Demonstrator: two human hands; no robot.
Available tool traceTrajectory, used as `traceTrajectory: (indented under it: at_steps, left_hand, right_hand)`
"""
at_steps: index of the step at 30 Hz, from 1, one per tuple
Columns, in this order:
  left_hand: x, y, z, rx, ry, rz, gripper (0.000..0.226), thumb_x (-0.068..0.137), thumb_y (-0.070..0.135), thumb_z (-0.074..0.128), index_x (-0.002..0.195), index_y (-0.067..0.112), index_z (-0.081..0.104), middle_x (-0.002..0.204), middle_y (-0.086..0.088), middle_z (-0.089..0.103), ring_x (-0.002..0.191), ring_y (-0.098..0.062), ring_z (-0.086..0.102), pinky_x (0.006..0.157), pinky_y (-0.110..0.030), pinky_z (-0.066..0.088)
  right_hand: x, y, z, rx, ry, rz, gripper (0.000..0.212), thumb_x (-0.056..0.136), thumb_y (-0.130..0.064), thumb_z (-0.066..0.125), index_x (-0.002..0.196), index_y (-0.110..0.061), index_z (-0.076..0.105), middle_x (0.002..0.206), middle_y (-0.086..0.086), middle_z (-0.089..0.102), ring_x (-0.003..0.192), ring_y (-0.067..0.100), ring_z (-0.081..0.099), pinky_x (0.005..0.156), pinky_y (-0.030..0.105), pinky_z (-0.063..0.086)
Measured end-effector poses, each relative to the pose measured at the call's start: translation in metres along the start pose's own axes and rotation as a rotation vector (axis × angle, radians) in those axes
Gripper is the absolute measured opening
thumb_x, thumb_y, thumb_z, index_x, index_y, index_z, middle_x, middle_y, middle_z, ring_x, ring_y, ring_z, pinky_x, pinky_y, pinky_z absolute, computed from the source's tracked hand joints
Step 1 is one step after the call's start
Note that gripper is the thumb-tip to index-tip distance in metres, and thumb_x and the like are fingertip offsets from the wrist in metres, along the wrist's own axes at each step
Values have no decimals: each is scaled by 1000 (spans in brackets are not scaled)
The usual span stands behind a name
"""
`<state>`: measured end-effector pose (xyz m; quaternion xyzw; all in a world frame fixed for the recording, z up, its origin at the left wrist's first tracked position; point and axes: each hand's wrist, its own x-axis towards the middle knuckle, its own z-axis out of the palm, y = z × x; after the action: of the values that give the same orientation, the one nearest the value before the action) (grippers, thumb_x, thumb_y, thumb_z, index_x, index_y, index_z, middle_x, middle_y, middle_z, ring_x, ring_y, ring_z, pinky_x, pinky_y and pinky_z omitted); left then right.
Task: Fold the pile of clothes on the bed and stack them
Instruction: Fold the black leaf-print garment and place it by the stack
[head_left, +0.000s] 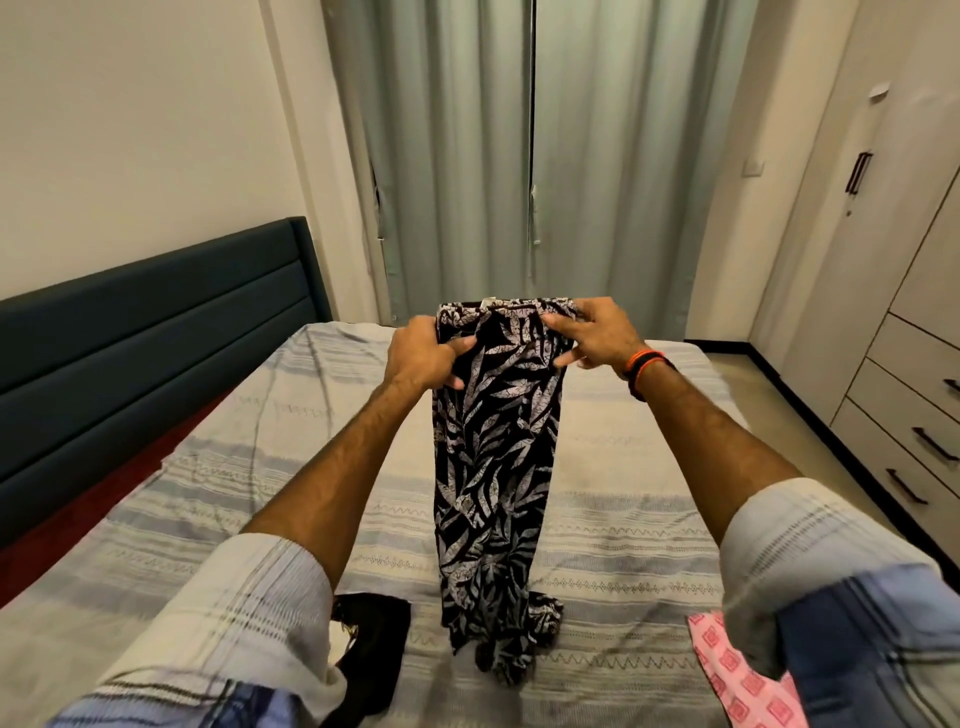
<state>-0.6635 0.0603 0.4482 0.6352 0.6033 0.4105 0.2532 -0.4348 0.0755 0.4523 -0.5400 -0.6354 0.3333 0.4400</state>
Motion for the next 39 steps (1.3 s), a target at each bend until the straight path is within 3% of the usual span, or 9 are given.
traceTrajectory:
  at_steps: [3, 10, 17, 19, 24, 27, 30, 35, 39]
  left_hand:
    - [6, 24, -12, -60, 71, 94, 22, 90, 28, 70, 107, 18, 61, 96, 3, 68, 50, -9, 68, 48, -21, 55]
    - [8, 48, -27, -61, 79, 132, 22, 90, 22, 71, 109, 15, 62, 80, 6, 68, 55, -12, 71, 48, -20, 56]
    - [32, 113, -68, -116, 176, 237, 30, 88, 14, 70, 116, 8, 62, 94, 2, 66, 50, -1, 66, 46, -13, 51]
    - [34, 127, -78, -114, 188, 264, 27, 88, 15, 71, 114, 8, 63, 90, 2, 67, 48, 0, 65, 45, -12, 50]
    - [32, 138, -87, -86, 165, 251, 25, 87, 16, 72, 109, 8, 63, 75, 7, 62, 48, -1, 65, 46, -12, 50]
    - [31, 154, -97, -97, 174, 269, 18, 86, 18, 73, 98, 13, 61, 72, 6, 63, 45, 0, 64, 44, -12, 49]
    - [33, 174, -110, -137, 233, 295, 16, 86, 20, 73, 92, 16, 59, 72, 6, 62, 48, -2, 65, 48, -15, 54]
    - [29, 168, -111, -130, 199, 271, 21, 86, 20, 73, 101, 8, 64, 85, -5, 71, 54, -7, 69, 57, -22, 59]
    - [28, 175, -117, -154, 220, 285, 32, 87, 20, 73, 112, 1, 64, 93, -11, 72, 51, -6, 67, 51, -17, 55]
  right_hand:
    - [11, -22, -9, 215, 61, -52, 34, 95, -26, 64, 117, 0, 61, 105, 11, 70, 62, 17, 72, 49, 26, 58]
    - [12, -43, -20, 245, 25, 11, 35, 97, -24, 61, 122, 2, 60, 109, 12, 69, 72, 22, 69, 56, 27, 61]
    - [28, -121, -52, 193, 173, -175, 32, 97, -28, 61, 115, -2, 62, 108, 9, 70, 80, 18, 69, 65, 29, 59]
    - [27, -135, -59, 217, 163, -170, 32, 96, -29, 61, 115, -3, 63, 104, 6, 70, 77, 15, 68, 61, 26, 56]
    - [23, -141, -67, 159, 133, -125, 36, 97, -31, 60, 115, 0, 63, 90, 7, 66, 46, 5, 58, 36, 17, 34]
    - [24, -159, -79, 202, 135, -146, 43, 96, -30, 61, 124, 3, 58, 117, 12, 67, 53, 11, 67, 35, 17, 41]
    - [24, -182, -88, 283, 148, -213, 53, 95, -31, 62, 137, -1, 50, 148, 13, 45, 68, 18, 74, 45, 21, 55]
    - [15, -175, -83, 301, 111, -161, 66, 96, -30, 61, 148, 0, 35, 156, 19, 33, 75, 23, 75, 52, 25, 59]
    - [7, -184, -88, 295, 130, -188, 56, 97, -29, 59, 141, 3, 45, 149, 19, 42, 76, 24, 75, 52, 25, 60]
